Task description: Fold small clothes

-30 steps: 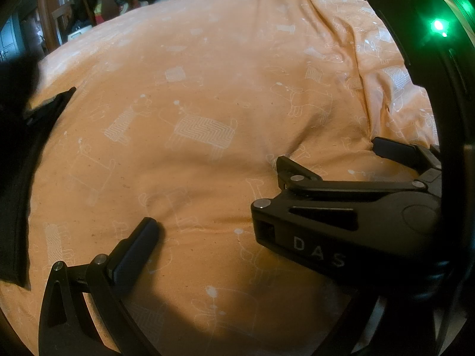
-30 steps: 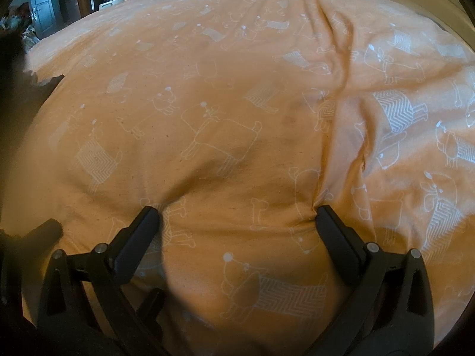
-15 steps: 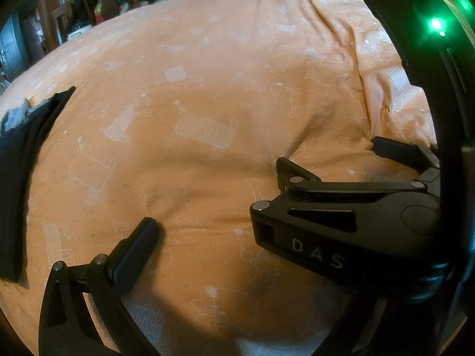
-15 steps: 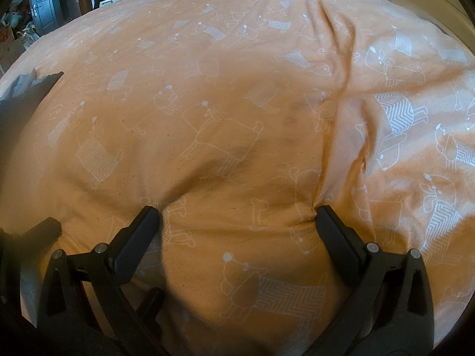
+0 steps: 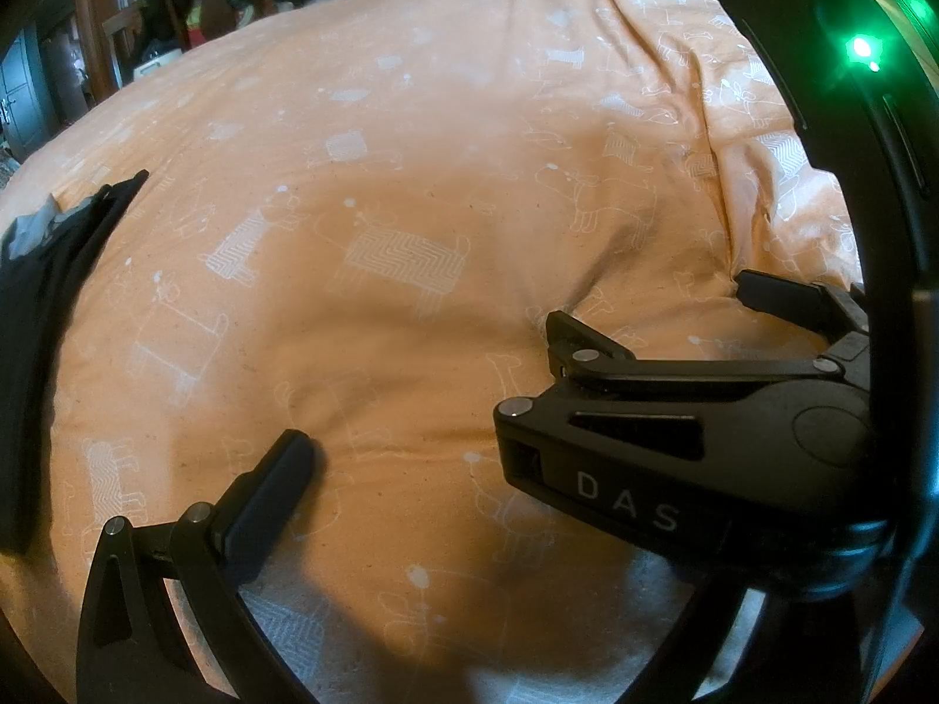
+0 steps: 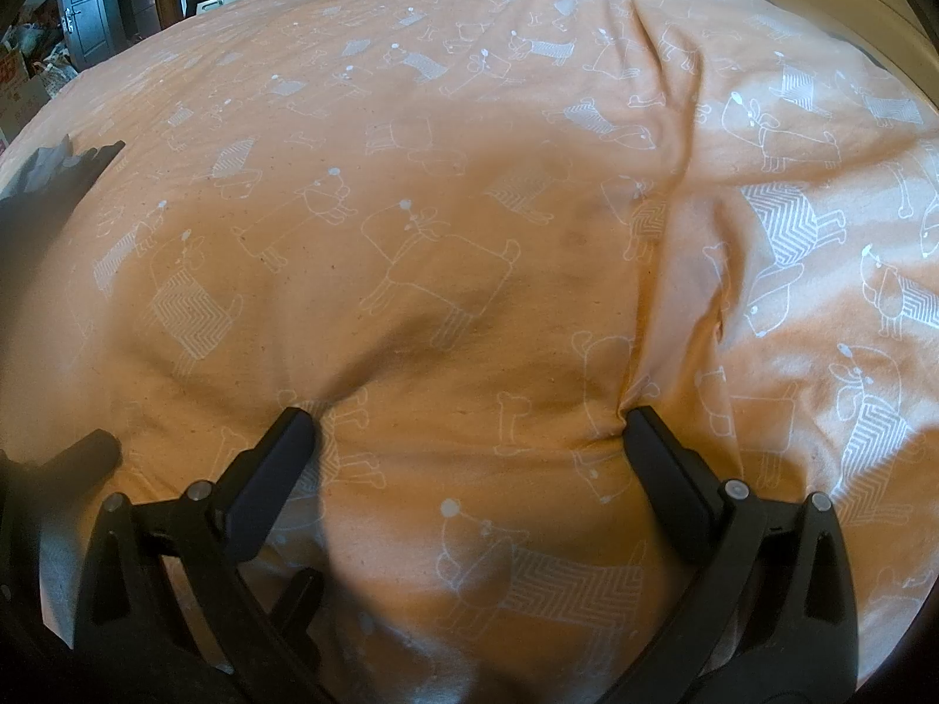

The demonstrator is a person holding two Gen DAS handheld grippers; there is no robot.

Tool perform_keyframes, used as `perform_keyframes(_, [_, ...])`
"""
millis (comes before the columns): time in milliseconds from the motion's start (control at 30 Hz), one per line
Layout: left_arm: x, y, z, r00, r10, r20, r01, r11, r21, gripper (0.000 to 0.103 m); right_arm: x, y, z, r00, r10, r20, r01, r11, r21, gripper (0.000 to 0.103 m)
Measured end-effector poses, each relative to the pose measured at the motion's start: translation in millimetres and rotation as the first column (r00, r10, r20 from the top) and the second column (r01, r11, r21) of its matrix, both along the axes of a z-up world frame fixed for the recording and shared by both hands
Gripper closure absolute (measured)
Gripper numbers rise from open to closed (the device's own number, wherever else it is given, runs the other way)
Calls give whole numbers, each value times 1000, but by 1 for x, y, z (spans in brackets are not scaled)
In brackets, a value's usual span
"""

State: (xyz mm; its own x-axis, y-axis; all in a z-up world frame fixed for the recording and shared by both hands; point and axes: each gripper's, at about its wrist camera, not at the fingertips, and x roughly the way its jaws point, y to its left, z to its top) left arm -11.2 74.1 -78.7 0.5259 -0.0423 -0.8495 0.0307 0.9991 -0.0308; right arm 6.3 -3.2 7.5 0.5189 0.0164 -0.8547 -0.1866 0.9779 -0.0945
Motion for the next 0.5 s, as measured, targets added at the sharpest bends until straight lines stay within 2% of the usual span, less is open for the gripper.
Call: perform_keyframes(500, [-1,1,0,1000,0,2,0,1000,4,0,-1,-2,0,1000,2,0,-2,1000,0,0])
